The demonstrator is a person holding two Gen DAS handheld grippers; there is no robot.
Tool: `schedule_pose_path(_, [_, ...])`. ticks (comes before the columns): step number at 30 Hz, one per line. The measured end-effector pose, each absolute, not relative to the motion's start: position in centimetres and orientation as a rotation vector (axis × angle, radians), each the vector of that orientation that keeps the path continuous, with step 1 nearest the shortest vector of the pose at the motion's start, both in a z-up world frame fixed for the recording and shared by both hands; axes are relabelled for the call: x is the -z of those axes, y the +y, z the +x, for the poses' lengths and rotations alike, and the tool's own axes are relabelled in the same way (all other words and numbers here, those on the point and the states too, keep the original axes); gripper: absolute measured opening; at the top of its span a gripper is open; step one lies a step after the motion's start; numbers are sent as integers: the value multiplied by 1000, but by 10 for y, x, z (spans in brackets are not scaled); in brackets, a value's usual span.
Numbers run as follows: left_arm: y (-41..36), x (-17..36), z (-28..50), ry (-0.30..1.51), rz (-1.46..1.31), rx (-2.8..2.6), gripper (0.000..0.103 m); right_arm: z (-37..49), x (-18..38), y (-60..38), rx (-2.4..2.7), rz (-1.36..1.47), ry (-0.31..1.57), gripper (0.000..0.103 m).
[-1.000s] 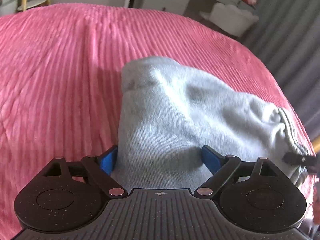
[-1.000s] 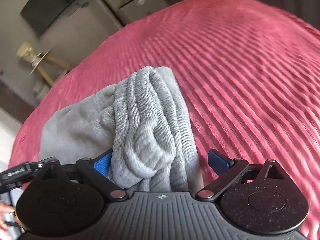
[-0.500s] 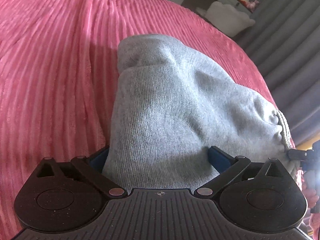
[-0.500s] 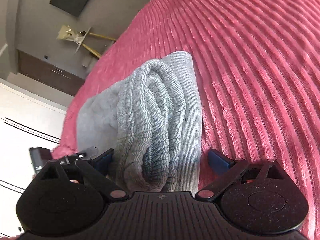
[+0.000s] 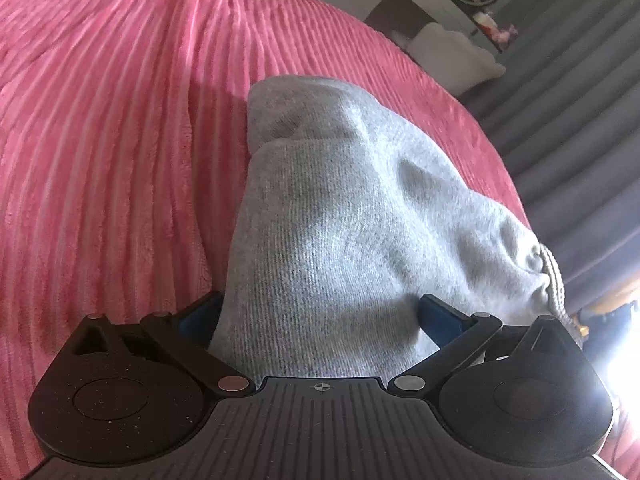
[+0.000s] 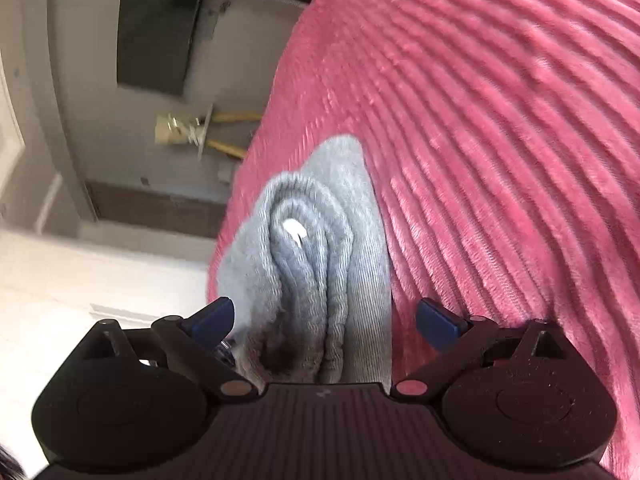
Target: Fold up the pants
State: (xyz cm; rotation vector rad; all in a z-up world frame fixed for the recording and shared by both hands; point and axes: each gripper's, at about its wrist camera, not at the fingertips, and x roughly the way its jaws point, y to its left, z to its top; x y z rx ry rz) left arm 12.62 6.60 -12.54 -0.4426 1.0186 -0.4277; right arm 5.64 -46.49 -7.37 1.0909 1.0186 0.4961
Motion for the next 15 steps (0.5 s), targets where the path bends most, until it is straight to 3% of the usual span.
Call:
schedule_pose_path(10, [63,125,128,1018,-421,438,103,91,61,-398,-568,837,1168,98])
schedule_pose_path(15, [60,125,128,1009,-412,444,103,94,62,-402,-486,916,1179,98])
